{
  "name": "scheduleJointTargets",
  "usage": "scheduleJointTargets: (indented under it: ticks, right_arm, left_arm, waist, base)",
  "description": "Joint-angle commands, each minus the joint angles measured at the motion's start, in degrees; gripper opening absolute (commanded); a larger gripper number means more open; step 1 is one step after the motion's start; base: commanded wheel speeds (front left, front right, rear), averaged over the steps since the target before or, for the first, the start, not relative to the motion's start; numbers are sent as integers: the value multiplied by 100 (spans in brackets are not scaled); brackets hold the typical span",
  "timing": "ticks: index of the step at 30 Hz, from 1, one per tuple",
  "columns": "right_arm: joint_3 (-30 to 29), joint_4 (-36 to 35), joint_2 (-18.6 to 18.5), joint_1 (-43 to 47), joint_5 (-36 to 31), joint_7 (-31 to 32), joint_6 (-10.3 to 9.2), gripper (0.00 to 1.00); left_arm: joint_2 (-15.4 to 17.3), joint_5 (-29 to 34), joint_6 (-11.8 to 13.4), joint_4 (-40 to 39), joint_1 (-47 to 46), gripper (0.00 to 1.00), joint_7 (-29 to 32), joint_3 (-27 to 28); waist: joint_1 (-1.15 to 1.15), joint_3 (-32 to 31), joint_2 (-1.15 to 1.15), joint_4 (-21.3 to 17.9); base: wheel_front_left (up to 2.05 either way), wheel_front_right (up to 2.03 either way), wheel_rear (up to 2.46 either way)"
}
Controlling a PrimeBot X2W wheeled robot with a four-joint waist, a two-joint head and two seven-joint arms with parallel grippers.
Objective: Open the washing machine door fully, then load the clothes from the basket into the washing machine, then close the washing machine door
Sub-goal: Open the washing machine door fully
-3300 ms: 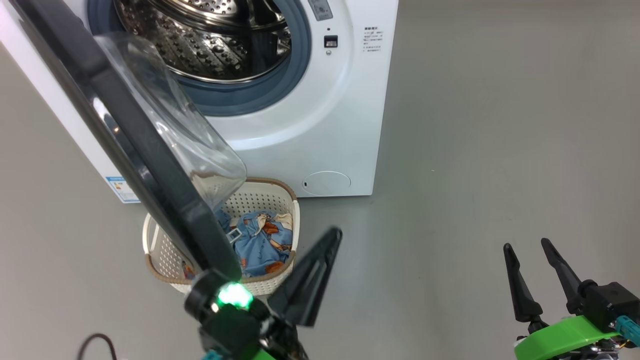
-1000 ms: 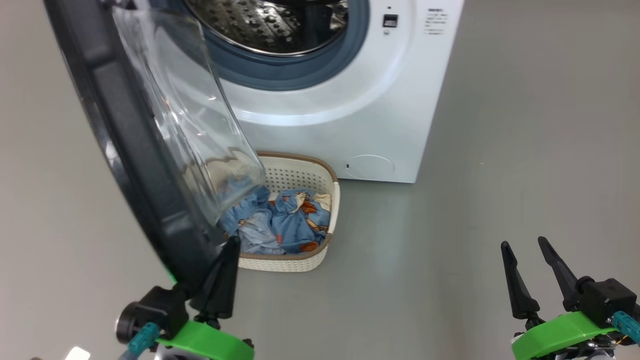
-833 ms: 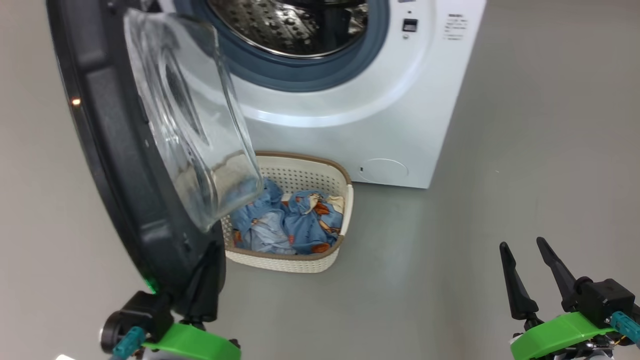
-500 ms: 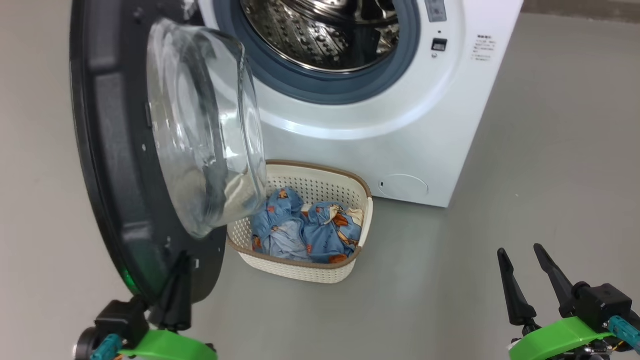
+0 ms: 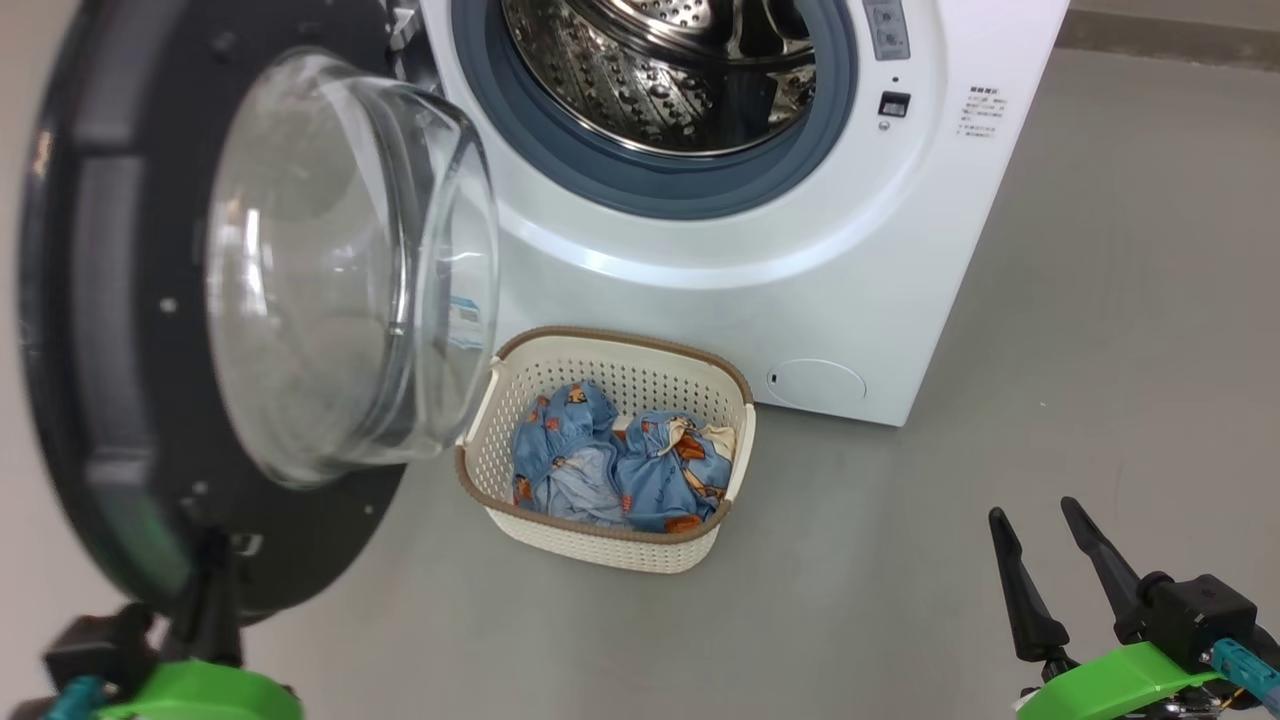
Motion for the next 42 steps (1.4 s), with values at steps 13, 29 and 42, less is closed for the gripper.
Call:
scheduleJointTargets:
  ticks: [13,29,42]
  right_arm:
    - [270,-76,-286,-300,85,-68,9,100]
    - [306,-99,-527,-512,61,-68,9,100]
    - [264,-68,-356,-525,56,-68,9,100]
  left_arm:
    - [897,-435,126,924,-1052,0,-37,1137]
    - [1443,-426,-111,2080,-1978,0,-37,1890]
    - [866,143,-367,1003,-1686,0,-37,2194]
  waist:
    - [0,367,0,-148]
    - [0,742,0,-206]
    - [0,582,0,-243]
  base:
    - [0,0,0]
    - [0,0,0]
    - [0,0,0]
